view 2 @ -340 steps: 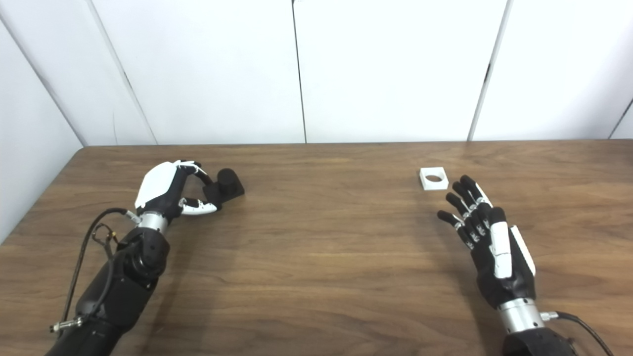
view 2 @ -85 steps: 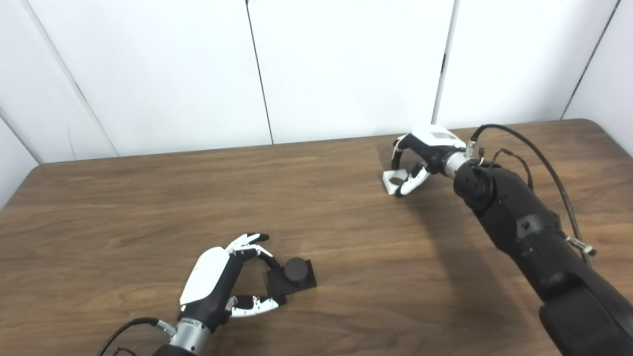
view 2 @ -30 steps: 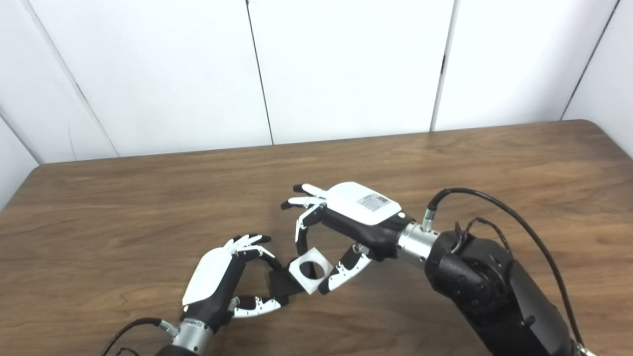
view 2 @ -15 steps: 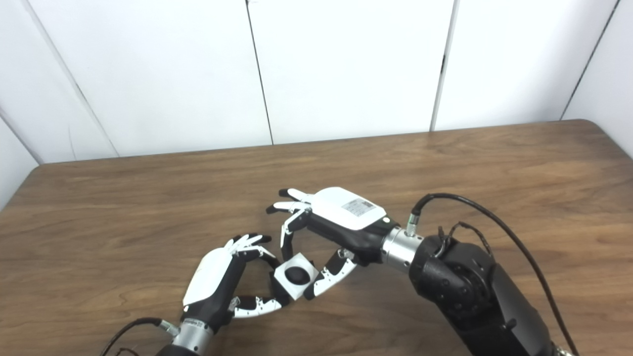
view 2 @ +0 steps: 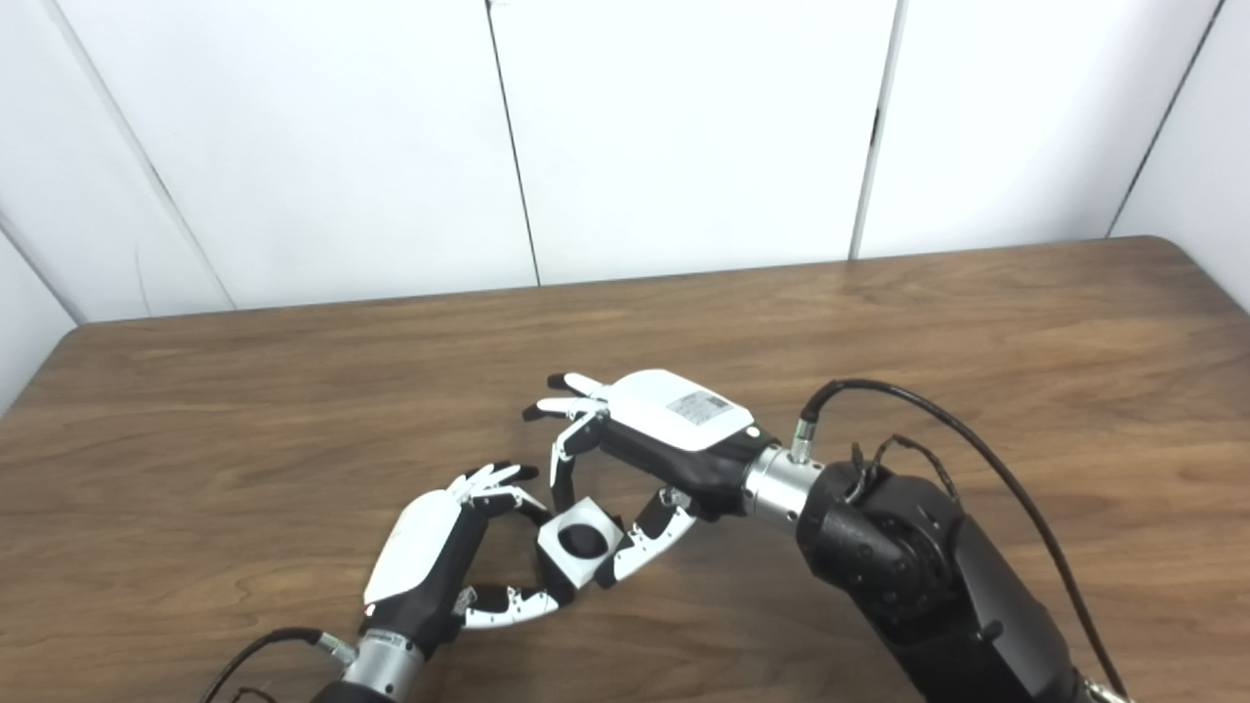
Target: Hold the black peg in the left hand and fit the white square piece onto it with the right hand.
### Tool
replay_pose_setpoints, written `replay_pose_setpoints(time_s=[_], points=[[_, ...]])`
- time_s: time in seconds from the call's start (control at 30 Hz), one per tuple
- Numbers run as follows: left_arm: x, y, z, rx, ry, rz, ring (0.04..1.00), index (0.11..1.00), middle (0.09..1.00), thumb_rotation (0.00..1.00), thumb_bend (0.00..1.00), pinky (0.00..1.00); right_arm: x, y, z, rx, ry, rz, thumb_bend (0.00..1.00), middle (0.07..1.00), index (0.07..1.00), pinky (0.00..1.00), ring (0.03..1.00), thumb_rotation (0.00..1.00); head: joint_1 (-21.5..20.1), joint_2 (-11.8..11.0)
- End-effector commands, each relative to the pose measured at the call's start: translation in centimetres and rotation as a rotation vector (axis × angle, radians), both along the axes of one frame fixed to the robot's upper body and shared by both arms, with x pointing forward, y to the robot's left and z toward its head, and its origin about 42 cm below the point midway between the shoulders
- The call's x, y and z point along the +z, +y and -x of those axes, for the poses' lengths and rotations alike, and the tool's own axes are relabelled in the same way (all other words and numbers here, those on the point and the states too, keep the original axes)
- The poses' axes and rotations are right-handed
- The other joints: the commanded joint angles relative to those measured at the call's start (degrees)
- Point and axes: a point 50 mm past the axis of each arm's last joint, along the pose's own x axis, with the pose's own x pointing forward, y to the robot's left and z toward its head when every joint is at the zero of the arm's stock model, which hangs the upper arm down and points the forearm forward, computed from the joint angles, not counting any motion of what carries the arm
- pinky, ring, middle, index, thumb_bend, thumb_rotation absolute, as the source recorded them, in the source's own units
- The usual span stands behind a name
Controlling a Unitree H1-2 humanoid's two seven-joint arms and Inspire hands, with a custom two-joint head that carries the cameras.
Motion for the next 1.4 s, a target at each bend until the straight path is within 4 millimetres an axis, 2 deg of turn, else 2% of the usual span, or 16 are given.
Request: replay_pose_setpoints(time_s=[0.0, 0.53, 0.87, 1.37], points=[[-1.8, -0.4, 0.9, -0.036, 0.101, -0.037, 0.938, 0.493, 0.874, 0.08, 0.5, 0.97, 2.5, 0.2, -0.2, 0.019, -0.097, -0.009, 0.52, 0.921, 0.491, 0.93, 1.0, 0.15, -0.04, 0.03], [-1.8, -0.4, 0.8, -0.038, 0.101, -0.036, 0.94, 0.494, 0.876, 0.08, 0.5, 0.97, 3.5, 0.3, 0.5, 0.034, -0.219, 0.079, 0.53, 0.915, 0.491, 0.93, 1.0, 0.15, -0.07, 0.03], [-1.8, -0.5, 0.7, -0.039, 0.097, -0.022, 0.938, 0.493, 0.873, 0.08, 0.5, 0.97, 2.5, 0.7, 0.7, 0.044, -0.215, 0.134, 0.52, 0.922, 0.491, 0.96, 1.0, 0.14, -0.07, -0.05], [-1.7, -0.6, 0.7, -0.042, 0.095, -0.021, 0.94, 0.493, 0.875, 0.08, 0.5, 0.98, 1.4, 1.2, 0.5, 0.068, -0.264, 0.185, 0.52, 0.914, 0.491, 0.93, 0.995, 0.14, -0.12, -0.03]])
